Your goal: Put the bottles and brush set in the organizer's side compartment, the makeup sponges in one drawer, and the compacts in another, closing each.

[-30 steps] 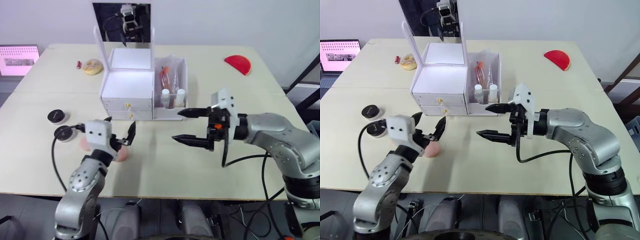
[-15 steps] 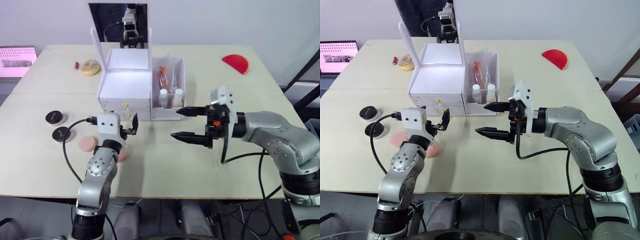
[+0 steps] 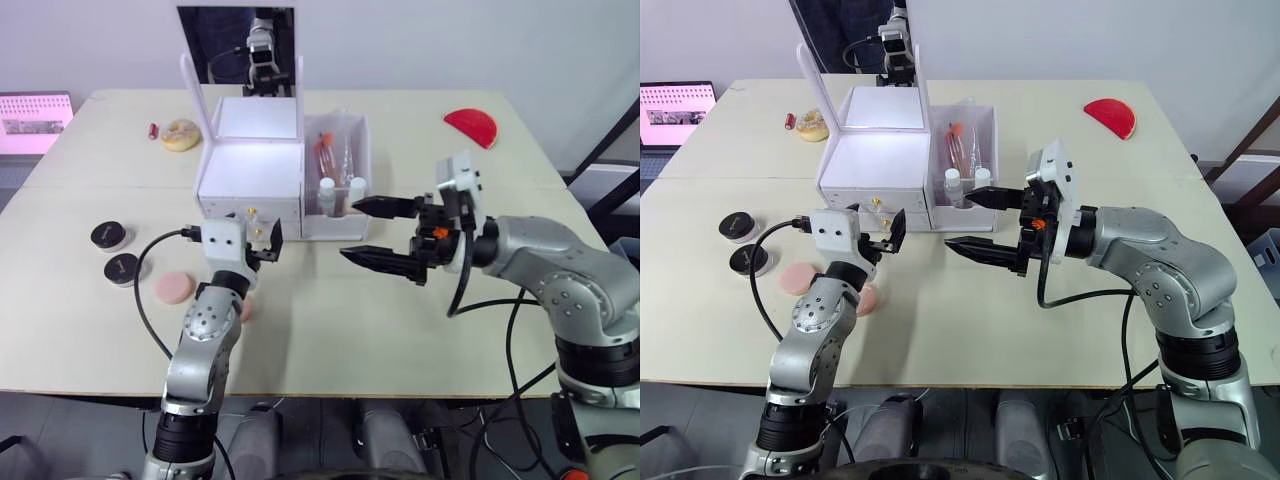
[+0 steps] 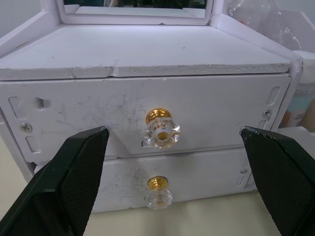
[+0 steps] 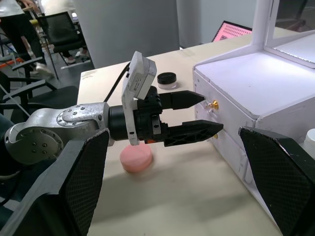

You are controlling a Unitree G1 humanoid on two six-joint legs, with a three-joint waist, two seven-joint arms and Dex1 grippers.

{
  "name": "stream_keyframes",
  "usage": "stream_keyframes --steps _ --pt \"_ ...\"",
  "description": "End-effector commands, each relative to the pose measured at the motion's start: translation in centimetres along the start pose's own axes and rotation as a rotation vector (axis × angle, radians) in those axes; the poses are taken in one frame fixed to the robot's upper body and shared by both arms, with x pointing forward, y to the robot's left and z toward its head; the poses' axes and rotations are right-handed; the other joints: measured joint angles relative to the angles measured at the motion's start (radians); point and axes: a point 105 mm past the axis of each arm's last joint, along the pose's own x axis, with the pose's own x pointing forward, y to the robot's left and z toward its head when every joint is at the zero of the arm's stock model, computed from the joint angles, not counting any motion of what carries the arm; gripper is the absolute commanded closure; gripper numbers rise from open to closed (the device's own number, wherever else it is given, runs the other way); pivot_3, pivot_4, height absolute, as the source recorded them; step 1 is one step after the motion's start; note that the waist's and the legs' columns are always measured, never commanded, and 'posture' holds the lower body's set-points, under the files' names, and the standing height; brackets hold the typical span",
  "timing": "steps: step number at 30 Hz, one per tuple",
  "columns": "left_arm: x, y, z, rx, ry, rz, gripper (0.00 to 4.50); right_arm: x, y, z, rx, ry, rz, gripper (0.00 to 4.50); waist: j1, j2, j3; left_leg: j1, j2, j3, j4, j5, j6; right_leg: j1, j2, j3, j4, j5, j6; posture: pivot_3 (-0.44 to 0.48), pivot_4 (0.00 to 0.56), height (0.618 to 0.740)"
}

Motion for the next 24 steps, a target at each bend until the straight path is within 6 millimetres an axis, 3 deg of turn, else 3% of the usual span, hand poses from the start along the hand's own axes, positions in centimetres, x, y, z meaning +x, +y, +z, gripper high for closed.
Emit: stream_keyframes --steps 1,2,6,7,16,24 --pt "0.2 -0.2 1.3 0.013 -0.060 -0.006 1.44 -0.2 0.2 0.9 -0.039 -0.031 0.000 0.00 0.000 0.000 0.000 0.000 0.000 0.000 0.000 0.000 0.000 0.000 0.000 0.000 0.000 0.000 0.000 0.000 0.150 0.739" --pt "0.2 -0.2 1.3 0.013 -0.062 -0.006 1.83 -0.2 0.2 0.9 -0.038 -0.033 -0.001 0.00 0.000 0.000 0.000 0.000 0.000 0.000 0.000 0.000 0.000 0.000 0.000 0.000 0.000 0.000 0.000 0.000 0.150 0.739" --pt "0.3 -0.2 1.3 0.019 -0.066 -0.003 4.11 -0.2 0.1 1.1 -0.039 -0.041 -0.002 0.00 0.000 0.000 0.000 0.000 0.000 0.000 0.000 0.000 0.000 0.000 0.000 0.000 0.000 0.000 0.000 0.000 0.150 0.739" --pt "0.3 -0.1 1.3 0.019 -0.067 -0.002 4.24 -0.2 0.1 1.1 -0.040 -0.041 -0.003 0.00 0.000 0.000 0.000 0.000 0.000 0.000 0.000 0.000 0.000 0.000 0.000 0.000 0.000 0.000 0.000 0.000 0.150 0.739" --pt "-0.2 -0.4 1.3 0.022 -0.068 -0.026 4.24 -0.3 0.1 1.2 -0.048 -0.040 -0.003 0.00 0.000 0.000 0.000 0.000 0.000 0.000 0.000 0.000 0.000 0.000 0.000 0.000 0.000 0.000 0.000 0.000 0.150 0.739" --pt "-4.9 -1.0 0.9 0.073 -0.070 -0.162 4.24 -0.2 0.3 2.0 -0.046 -0.072 0.024 0.00 -0.001 0.001 0.000 0.000 0.000 0.000 -0.002 0.000 0.000 -0.001 0.000 0.000 -0.001 -0.001 0.001 0.000 0.150 0.739"
